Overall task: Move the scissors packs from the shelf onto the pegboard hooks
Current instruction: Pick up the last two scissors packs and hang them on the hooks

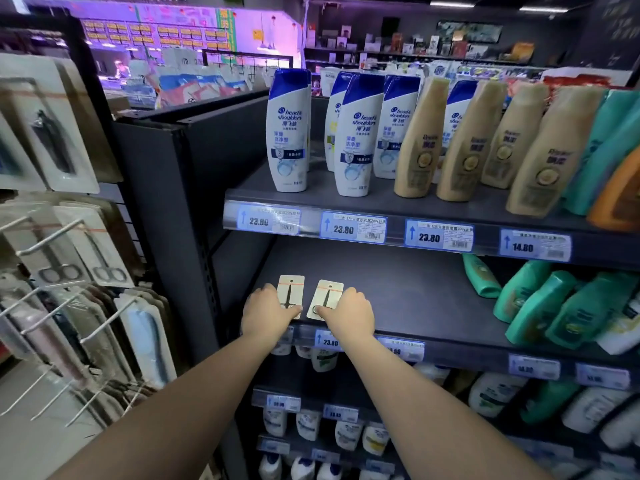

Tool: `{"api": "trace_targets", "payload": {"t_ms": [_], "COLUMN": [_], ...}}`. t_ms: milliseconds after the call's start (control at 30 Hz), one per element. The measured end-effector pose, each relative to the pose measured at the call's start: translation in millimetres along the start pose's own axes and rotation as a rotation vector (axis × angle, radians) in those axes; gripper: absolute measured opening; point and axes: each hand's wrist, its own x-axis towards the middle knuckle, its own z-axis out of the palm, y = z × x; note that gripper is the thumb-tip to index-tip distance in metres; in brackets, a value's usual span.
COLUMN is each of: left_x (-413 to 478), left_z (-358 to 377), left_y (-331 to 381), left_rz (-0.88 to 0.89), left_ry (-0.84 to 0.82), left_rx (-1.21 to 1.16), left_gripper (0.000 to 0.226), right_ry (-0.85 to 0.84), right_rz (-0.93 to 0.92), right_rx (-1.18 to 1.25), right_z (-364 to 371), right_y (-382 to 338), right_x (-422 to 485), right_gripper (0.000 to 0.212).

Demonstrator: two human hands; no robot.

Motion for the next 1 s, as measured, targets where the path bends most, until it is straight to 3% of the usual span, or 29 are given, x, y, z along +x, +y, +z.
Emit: {"api": "trace_targets", "payload": {"t_ms": [233, 433, 800, 933, 1000], "left_x": [11.0, 19.3, 14.9, 13.2, 14.7], "left_z": [6.9, 7.7, 4.0, 0.5, -2.3], "left_y": [12.1, 13.2, 7.8, 5.6, 3.3], "left_rz": [-0.030, -0.092, -0.108, -0.103, -0.093], "left_ry": [-0.041, -0.098, -0.073, -0.047, -0.038], "left_rx": [0.053, -0.112, -0.240, -0.323, -0.359], "left_gripper": [0.059, 0.076, 0.079, 0.066, 0.049], "right_ry": [-0.024, -0.037, -0.084, -0.066, -0.048], "right_rz": [0.024, 0.062, 0.199, 0.179, 0.155], "right_rx": [-0.016, 0.036, 0.110, 0.178, 0.238], "right_z": [1.0, 1.4, 4.7, 4.9, 3.7], "right_y": [0.9, -0.6, -9.9, -3.7, 1.3], "right_x": [6.3, 11.7, 18.3, 19.3, 20.3], "right_gripper": [0.056, 0.046, 0.074, 0.055, 0.038]}}
